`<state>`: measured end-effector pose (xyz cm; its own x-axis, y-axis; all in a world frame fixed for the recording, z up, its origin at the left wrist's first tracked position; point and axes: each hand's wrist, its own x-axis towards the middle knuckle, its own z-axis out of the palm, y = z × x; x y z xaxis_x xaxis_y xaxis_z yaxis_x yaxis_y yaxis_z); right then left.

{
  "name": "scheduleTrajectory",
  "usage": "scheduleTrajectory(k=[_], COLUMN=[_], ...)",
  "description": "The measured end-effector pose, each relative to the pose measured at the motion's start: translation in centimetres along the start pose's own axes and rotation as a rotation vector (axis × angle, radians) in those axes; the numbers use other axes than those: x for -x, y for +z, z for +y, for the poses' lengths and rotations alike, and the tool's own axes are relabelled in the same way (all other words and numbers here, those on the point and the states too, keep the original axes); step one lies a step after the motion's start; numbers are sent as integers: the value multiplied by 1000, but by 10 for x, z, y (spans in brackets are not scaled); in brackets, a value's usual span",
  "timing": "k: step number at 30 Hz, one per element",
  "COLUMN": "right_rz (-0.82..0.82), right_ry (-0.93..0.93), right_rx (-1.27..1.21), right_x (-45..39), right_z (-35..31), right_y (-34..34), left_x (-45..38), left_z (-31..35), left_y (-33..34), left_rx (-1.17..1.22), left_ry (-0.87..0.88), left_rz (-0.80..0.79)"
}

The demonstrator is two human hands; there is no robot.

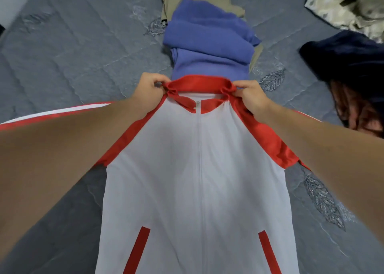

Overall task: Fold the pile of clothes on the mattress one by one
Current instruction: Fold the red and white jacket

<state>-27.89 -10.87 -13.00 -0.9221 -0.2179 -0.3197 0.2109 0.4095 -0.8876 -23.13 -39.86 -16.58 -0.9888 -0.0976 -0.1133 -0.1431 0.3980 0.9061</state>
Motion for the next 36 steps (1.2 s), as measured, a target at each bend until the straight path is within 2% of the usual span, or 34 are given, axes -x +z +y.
scheduleTrajectory(k=[2, 4, 6, 8, 11, 13, 15, 18, 20, 22, 24, 26, 29, 31, 33, 36], right_rz=[14, 32, 104, 176, 148, 161, 156, 58, 3, -8, 79, 189, 151, 101, 55, 20], right_ry=[21, -26, -105, -170, -179, -199, -343, -673, -738, -682, -490, -296, -133, -94, -100, -210], right_rx=[46, 99, 260, 358, 187, 206, 523, 1208, 1406, 1487, 1485, 1384, 1296, 1243, 1146, 965], right_x=[0, -2, 0, 7, 26, 29, 29, 33, 39, 44, 48, 53, 56, 55, 54, 53], right_z=[3, 13, 20, 28, 24, 24, 28, 38, 44, 60, 77, 83, 74, 66, 62, 68], right_y=[2, 4, 10, 19, 36, 38, 29, 20, 33, 49, 55, 54, 55, 53, 47, 16], left_x=[6, 18, 33, 49, 62, 64, 64, 63, 64, 68, 71, 73, 83, 90, 95, 88], left_z=[-6, -7, -4, 6, 9, 0, -13, -28, -33, -37, -40, -40, -28, -5, 19, 51], left_y=[3, 4, 9, 19, 31, 31, 25, 17, 15, 15, 14, 13, 14, 21, 35, 75], left_rx=[-104, -338, -584, -648, -637, -727, -849, -988, -1053, -1092, -1126, -1150, -1148, -1068, -943, -839], left_ry=[48, 146, 278, 419, 554, 588, 577, 564, 542, 522, 503, 465, 357, 352, 479, 651], left_rz=[-36, -46, 9, 5, -41, -78, -150, -231, -266, -265, -253, -257, -266, -272, -291, -309])
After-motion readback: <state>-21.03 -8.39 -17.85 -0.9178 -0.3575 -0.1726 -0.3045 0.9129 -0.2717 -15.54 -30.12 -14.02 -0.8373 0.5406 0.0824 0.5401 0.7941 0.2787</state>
